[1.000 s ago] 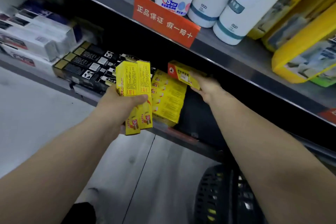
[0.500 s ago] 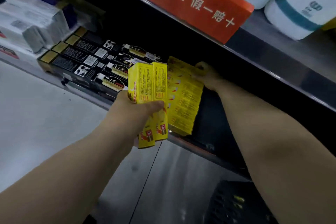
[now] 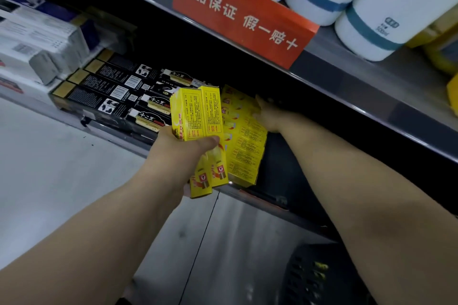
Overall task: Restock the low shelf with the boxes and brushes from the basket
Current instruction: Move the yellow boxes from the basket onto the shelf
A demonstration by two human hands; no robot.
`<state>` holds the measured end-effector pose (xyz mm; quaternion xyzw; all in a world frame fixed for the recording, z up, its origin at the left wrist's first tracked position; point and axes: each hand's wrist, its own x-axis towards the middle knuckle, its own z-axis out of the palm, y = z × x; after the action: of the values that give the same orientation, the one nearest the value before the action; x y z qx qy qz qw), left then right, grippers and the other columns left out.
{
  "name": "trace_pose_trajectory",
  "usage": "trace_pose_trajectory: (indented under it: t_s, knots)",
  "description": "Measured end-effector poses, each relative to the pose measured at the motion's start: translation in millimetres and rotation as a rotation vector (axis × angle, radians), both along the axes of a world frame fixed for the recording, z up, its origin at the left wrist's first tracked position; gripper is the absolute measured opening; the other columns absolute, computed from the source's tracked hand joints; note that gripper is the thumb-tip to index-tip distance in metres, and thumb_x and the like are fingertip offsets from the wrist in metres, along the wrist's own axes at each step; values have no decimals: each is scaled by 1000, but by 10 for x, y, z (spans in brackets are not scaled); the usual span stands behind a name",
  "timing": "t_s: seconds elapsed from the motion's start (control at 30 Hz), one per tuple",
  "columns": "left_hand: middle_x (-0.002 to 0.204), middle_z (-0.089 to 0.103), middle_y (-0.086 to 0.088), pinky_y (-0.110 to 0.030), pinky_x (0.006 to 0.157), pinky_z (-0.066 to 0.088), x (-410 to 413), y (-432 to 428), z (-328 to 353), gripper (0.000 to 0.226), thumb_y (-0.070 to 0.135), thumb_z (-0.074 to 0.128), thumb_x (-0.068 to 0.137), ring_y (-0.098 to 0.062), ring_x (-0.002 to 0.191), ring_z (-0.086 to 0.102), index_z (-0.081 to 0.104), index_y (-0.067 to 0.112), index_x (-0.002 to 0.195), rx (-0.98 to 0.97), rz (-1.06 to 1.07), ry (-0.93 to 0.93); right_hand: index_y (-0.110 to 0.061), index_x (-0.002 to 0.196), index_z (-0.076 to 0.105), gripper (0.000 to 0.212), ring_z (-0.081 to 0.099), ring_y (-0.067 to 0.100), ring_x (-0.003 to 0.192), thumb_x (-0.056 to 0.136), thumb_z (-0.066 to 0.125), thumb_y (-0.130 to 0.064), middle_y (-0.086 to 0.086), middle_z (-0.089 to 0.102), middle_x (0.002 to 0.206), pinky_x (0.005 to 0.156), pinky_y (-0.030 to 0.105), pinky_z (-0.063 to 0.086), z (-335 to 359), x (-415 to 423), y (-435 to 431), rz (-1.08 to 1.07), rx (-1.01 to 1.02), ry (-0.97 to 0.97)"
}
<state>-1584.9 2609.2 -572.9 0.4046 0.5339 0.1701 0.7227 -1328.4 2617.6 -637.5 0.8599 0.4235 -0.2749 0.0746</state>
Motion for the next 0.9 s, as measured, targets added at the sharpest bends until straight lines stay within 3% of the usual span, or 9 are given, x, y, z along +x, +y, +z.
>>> trace_pose_trajectory:
  t_s: [0.17, 0.27, 0.33, 0.4, 0.47, 0.57, 0.7, 0.8, 0.9]
  knots:
    - [103, 66, -5, -42, 64, 55, -57, -13, 37, 49, 25, 77, 74, -29, 87, 66, 52, 16, 116, -10, -74, 51, -21, 151, 4, 97, 31, 26, 136, 81, 72, -21, 15, 13, 155, 103, 26, 33, 667, -641, -221, 313, 214, 157]
    - [99, 69, -2, -30, 54, 52, -67, -43, 92, 50, 28, 78, 72, -21, 82, 68, 56, 16, 115, 24, -186, 47, -25, 150, 3, 109, 14, 20, 143, 72, 78, -18, 3, 6, 157, 113, 28, 21, 966, -972, -505, 555, 347, 215]
    - [98, 71, -4, -35, 63, 56, -82, -51, 143, 52, 29, 79, 69, -22, 84, 69, 59, 16, 115, 11, -247, 15, -23, 150, 4, 109, 10, 19, 143, 71, 79, -22, -1, 3, 158, 114, 27, 16, 1078, -1038, -655, 625, 385, 154]
    - [94, 74, -5, -37, 64, 57, -121, -49, 201, 57, 37, 80, 61, -23, 80, 71, 63, 16, 111, -20, -307, -35, -15, 149, 16, 107, 19, 15, 140, 66, 83, -26, 4, 18, 154, 114, 24, 17, 1184, -1009, -759, 582, 457, 145]
    - [84, 75, -4, -32, 52, 55, -179, -51, 269, 64, 47, 77, 49, -21, 68, 72, 65, 18, 105, -63, -385, -73, -14, 142, 31, 102, 31, 7, 124, 59, 86, -33, 1, 36, 134, 107, 16, 25, 1272, -970, -845, 543, 534, 160]
    - [85, 75, -7, -47, 66, 58, -255, -60, 322, 75, 58, 76, 38, -29, 75, 72, 65, 20, 102, -95, -490, -38, -20, 131, 44, 86, 37, 2, 104, 58, 83, -44, -7, 36, 113, 89, 7, 32, 1322, -939, -968, 585, 568, 130]
    - [96, 71, -6, -35, 61, 51, -335, 57, 306, 62, 55, 74, 63, -27, 81, 67, 59, 18, 110, -8, -209, 84, -20, 113, 54, 58, 47, 14, 87, 70, 70, -55, -1, 49, 102, 73, 29, 43, 1190, -807, -1081, 572, 430, -62]
    - [109, 62, -4, -40, 78, 50, -386, 194, 278, 63, 48, 74, 73, -25, 98, 59, 51, 20, 124, 57, 86, 107, -18, 113, 43, 51, 51, 19, 76, 82, 59, -56, 5, 58, 99, 60, 30, 37, 1008, -684, -1121, 338, 81, -194]
    - [105, 62, -2, -37, 76, 47, -405, 207, 273, 58, 46, 72, 76, -23, 94, 58, 53, 20, 124, 113, 107, 77, -14, 123, 39, 54, 55, 23, 80, 88, 53, -52, 9, 60, 103, 59, 31, 41, 778, -704, -1095, 243, -50, -183]
